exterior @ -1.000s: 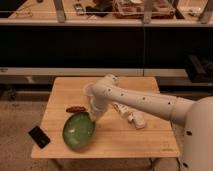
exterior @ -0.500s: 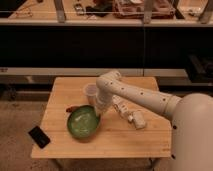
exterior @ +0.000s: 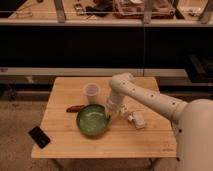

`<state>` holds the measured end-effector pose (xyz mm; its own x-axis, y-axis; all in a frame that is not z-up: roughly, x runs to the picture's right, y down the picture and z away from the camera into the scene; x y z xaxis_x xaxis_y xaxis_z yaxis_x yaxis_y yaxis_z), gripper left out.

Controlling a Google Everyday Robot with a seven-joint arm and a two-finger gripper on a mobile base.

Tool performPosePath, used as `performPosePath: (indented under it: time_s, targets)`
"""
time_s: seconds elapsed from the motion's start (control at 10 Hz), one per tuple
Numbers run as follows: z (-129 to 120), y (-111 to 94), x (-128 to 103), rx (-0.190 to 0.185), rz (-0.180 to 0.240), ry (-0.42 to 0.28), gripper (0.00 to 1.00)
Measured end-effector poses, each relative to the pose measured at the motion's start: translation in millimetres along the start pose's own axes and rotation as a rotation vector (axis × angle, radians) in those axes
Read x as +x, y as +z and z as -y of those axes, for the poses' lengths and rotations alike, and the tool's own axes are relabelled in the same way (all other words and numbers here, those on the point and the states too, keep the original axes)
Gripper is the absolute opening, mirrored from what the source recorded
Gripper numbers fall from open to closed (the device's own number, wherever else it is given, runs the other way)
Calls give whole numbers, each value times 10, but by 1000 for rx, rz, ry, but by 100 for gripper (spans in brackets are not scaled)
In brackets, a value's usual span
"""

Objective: Drag the ceramic bowl in a circle

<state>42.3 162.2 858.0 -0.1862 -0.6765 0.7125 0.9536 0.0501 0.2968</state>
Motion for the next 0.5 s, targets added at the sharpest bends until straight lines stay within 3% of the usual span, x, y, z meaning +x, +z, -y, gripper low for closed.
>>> performPosePath:
  time_s: [0.5]
  targets:
    - [-629,-221,-260,-58,-37,75,17]
